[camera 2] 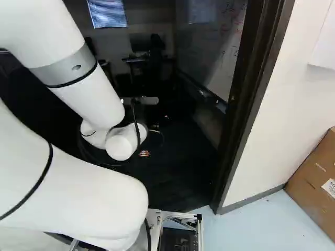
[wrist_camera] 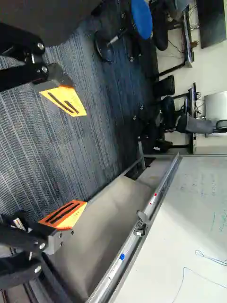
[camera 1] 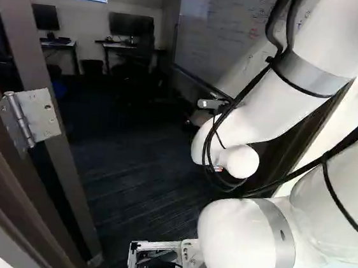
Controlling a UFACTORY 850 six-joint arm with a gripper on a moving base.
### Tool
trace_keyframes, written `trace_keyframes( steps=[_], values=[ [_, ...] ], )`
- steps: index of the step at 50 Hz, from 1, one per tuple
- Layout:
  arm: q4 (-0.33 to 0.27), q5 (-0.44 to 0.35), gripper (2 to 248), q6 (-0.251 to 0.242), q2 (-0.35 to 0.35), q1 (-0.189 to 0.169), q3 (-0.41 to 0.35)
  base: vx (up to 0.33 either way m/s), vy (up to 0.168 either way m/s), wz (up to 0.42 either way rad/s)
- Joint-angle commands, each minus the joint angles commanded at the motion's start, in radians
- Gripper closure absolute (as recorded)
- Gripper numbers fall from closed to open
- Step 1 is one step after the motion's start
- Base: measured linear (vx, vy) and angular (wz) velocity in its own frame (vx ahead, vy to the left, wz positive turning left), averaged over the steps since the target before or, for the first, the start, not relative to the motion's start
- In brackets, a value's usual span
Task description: Open the door and move inside
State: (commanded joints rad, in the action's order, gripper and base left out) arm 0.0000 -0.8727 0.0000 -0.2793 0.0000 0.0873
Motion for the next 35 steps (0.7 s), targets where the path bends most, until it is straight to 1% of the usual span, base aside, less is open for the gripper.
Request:
trace_keyframes(
  steps=[35],
  values=[
    [0.0, 0.0, 3, 0.0, 0.0, 0.0, 0.0, 0.111, 0.002, -0.009]
  ],
)
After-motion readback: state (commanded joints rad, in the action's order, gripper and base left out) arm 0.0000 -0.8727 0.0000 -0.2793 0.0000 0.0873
